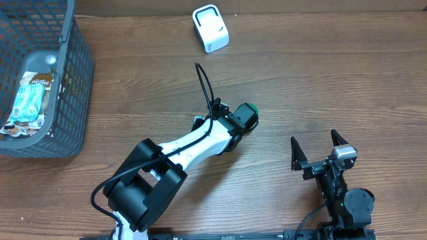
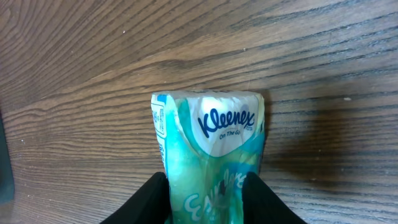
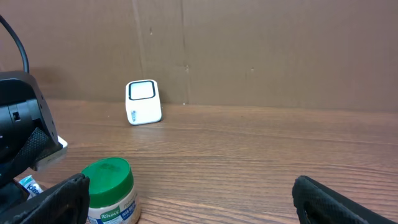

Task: Scan the item barcode
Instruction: 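Carry the Kleenex pack with the left gripper toward the green-lid jar, then lower the Kleenex pack upright onto the table left of the jar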

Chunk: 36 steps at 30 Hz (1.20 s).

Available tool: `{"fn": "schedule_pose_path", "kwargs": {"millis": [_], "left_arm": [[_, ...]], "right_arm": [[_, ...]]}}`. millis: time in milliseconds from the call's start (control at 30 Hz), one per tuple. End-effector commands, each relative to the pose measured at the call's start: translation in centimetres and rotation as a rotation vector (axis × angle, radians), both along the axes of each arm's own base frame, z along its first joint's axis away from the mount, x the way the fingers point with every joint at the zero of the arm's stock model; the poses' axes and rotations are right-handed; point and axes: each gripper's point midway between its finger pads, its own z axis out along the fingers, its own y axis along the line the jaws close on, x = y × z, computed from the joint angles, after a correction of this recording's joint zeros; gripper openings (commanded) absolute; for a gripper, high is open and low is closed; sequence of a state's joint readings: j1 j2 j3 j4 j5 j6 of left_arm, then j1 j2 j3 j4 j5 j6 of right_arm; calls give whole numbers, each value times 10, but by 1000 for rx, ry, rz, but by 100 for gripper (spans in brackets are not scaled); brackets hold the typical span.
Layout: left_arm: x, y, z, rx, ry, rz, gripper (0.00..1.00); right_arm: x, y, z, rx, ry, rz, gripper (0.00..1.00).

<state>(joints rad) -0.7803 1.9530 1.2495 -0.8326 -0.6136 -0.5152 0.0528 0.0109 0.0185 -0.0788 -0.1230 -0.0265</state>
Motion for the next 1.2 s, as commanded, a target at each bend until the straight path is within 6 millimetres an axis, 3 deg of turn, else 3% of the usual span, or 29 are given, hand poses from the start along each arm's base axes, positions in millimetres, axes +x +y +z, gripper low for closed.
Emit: {"fn": "schedule_pose_path", "kwargs": {"millis": [0,233,600,733,800,833,933,1033,1167], "left_arm": [[3,-7,5,-25,-17,8,35],[5,-20,9,-90,2,-1,36],[7,-21,13,-87,3,-6,36],[17,-19,32,-119,14,31,38],[22,-27,39,-183,54,16,39],[23,-30,40,-204,73,2,41],[24,-25,40,-225,99,20,67],[20,-16,35,-253,161,46,73],[11,-19,27,-353,295,7,73]], "right_arm": [[1,-2,-2,-5,-3,-12,100],[1,-2,-2,-4,-3,-12,100],[1,-2,-2,-4,-3,-12,100],[1,-2,-2,-5,-3,-12,100],[1,-2,-2,-4,-3,-12,100],[1,-2,-2,-4,-3,-12,100],[1,-2,-2,-5,-3,-12,100],[1,-2,-2,-4,-3,-12,100],[1,-2,-2,-4,-3,-12,100]]}}
